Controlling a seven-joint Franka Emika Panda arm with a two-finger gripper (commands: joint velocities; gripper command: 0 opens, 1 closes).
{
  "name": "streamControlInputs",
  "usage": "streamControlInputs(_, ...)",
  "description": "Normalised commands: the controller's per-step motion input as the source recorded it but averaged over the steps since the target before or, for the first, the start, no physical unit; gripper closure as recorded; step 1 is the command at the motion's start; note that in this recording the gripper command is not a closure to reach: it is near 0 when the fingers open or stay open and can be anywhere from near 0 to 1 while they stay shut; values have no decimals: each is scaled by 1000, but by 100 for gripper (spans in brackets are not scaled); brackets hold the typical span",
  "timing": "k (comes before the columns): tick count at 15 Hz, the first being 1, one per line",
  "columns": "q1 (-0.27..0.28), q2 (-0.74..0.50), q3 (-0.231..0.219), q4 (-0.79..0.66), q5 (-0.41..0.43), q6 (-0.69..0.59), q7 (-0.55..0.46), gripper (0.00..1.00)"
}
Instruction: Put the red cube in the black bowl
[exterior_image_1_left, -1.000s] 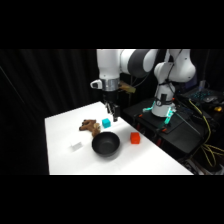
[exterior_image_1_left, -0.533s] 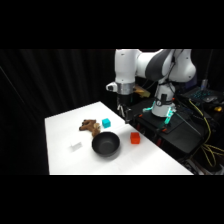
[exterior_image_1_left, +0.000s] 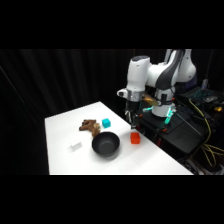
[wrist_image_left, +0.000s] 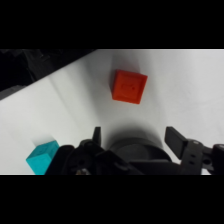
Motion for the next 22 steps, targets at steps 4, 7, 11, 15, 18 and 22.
streamControlInputs(4, 32, 355, 34, 0, -50, 477, 239, 0)
streamControlInputs(7, 142, 344, -121, 0, -184, 346, 282, 0)
streamControlInputs(11, 298, 192, -244, 0, -133, 163, 253, 0)
streamControlInputs(15, 217, 84, -144, 11, 41, 63, 74, 14)
streamControlInputs(18, -16, 118, 6, 90, 273, 42, -254, 100)
streamControlInputs(22, -134, 97, 72, 123, 331, 15, -399, 100)
